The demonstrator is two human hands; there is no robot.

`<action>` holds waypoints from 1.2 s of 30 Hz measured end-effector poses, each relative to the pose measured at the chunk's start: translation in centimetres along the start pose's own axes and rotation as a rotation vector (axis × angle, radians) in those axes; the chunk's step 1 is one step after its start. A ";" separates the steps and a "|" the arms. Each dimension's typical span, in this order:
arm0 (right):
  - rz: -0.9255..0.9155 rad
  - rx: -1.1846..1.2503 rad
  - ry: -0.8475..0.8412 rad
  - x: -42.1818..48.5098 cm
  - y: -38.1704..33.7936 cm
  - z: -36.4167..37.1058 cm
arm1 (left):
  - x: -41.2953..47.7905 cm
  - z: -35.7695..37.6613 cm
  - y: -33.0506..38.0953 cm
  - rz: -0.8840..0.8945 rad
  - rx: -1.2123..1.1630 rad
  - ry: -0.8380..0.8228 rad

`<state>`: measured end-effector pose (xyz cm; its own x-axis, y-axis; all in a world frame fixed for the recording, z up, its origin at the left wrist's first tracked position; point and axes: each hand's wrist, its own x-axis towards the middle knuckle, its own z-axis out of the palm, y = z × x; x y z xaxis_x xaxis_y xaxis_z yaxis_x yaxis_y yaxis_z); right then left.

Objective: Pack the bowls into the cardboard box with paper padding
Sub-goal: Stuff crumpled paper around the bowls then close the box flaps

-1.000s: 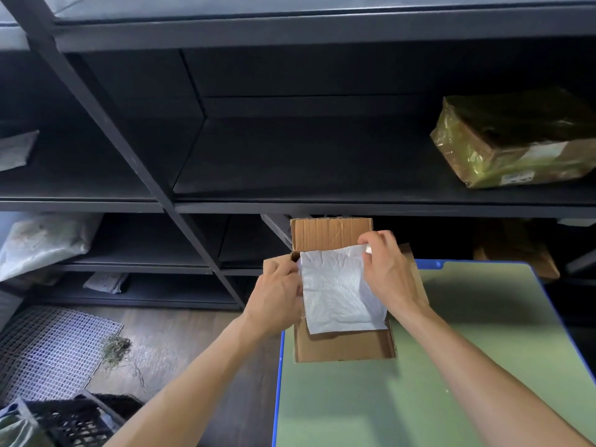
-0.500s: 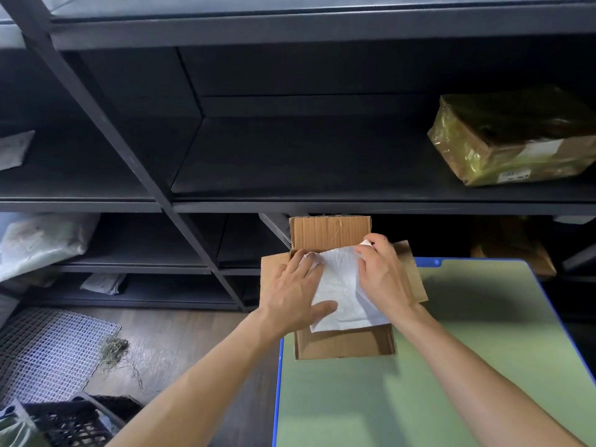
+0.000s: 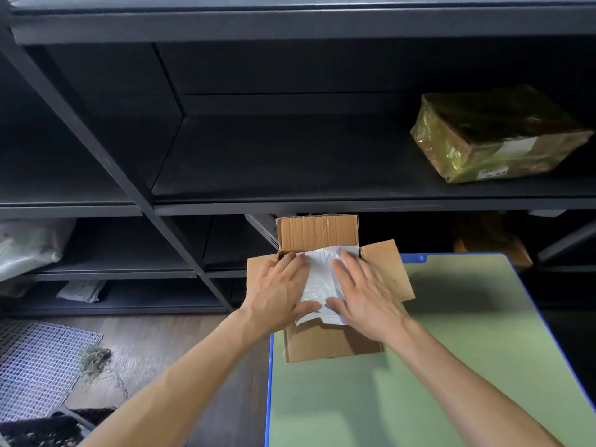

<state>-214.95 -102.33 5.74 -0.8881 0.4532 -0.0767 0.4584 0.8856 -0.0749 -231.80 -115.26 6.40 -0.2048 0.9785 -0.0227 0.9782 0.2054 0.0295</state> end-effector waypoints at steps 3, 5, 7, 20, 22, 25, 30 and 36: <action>0.010 0.038 -0.053 0.7 -0.5 -0.1 | 0.4 -0.1 -0.4 0.037 -0.033 -0.097; 0.004 0.041 -0.058 1.2 -0.5 -0.4 | 1.0 -0.4 -0.9 0.051 0.005 -0.143; -0.005 0.029 -0.072 1.6 -0.3 -0.7 | 1.5 -0.7 -1.3 0.082 0.055 -0.172; -0.116 -0.141 -0.391 3.7 2.3 -4.5 | 2.2 -1.9 -1.3 0.125 0.141 -0.248; -0.158 -0.189 -0.364 3.6 2.3 -4.6 | 1.9 -1.4 -1.2 0.132 0.133 -0.216; -0.190 -0.203 -0.396 3.7 2.9 -4.5 | 1.8 -1.4 -2.1 0.152 0.097 -0.269; -0.257 -0.306 -0.358 4.1 2.8 -4.7 | 2.4 -2.4 -2.2 0.128 0.088 -0.350; -0.275 -0.391 -0.287 3.4 2.2 -3.7 | 2.1 -1.0 -0.2 0.064 0.294 -0.219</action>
<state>-217.09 -98.44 8.99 -0.9033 0.2027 -0.3780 0.1157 0.9638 0.2402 -232.50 -113.20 7.32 -0.1620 0.9561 -0.2442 0.9632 0.0995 -0.2496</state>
